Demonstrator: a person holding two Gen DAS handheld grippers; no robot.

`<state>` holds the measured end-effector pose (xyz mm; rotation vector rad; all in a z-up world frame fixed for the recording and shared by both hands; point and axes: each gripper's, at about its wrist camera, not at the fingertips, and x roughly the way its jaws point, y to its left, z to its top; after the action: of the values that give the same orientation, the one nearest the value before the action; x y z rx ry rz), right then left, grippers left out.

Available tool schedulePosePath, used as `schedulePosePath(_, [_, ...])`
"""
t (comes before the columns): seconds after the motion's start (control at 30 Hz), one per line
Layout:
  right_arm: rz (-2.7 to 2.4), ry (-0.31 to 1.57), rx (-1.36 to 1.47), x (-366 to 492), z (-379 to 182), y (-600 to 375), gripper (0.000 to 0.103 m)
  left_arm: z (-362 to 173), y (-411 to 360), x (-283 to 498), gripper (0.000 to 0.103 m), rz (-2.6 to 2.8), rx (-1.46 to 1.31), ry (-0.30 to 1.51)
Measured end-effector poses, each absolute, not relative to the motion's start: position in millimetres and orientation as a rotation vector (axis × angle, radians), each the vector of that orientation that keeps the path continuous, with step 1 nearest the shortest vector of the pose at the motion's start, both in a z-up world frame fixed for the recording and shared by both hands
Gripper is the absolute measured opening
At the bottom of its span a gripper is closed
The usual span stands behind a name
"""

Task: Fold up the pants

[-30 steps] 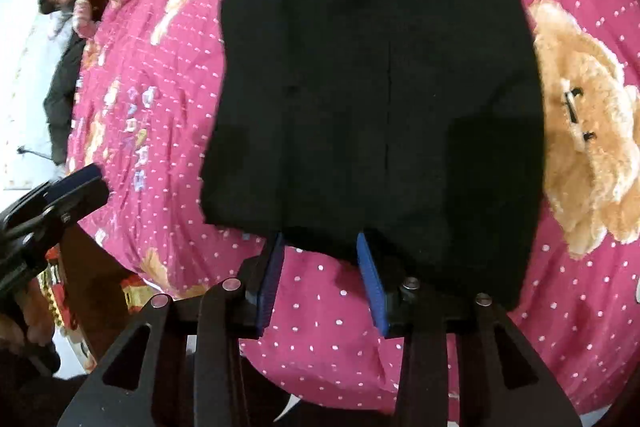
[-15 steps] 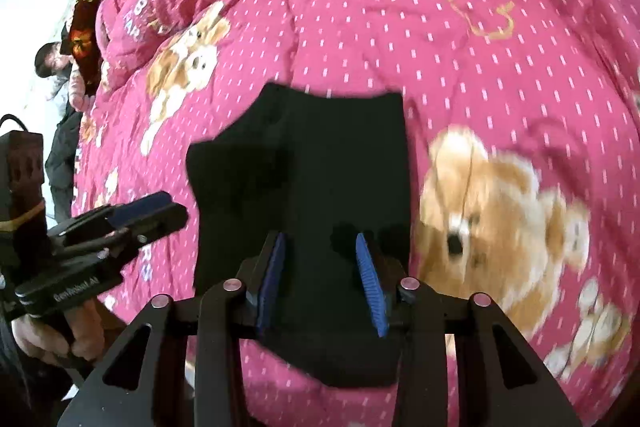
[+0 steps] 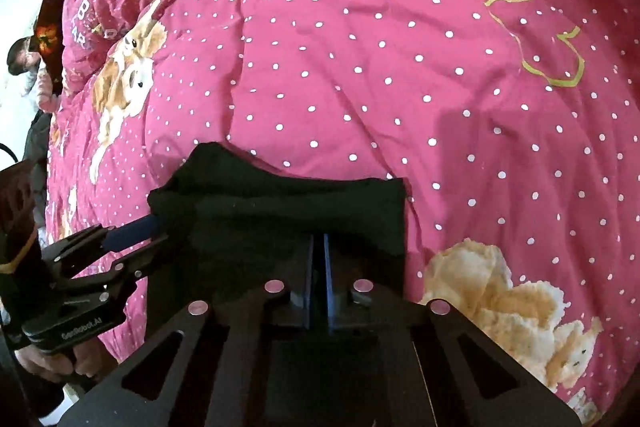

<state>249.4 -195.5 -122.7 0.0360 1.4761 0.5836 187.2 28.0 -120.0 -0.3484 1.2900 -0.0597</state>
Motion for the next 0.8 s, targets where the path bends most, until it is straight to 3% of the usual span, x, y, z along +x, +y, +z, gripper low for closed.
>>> schedulePosePath(0.23, [0.596, 1.426, -0.014, 236.5, -101.2, -203.7, 0.005, -100.4, 20.2, 178.1, 0.046, -0.065, -0.298, 1.285])
schedulePosePath(0.43, [0.583, 1.386, -0.089, 189.6, -80.5, -213.9, 0.006, -81.2, -9.8, 126.6, 0.044, -0.151, -0.293, 1.268])
schedulePosePath(0.63, [0.578, 1.476, -0.108, 134.6, -102.1, -231.5, 0.006, -118.3, -29.4, 80.5, 0.045, -0.113, -0.201, 1.365])
schedulePosePath(0.8, [0.536, 1.479, -0.111, 130.0, -91.5, -240.9, 0.006, -101.9, -12.7, 71.9, 0.045, -0.053, -0.205, 1.351])
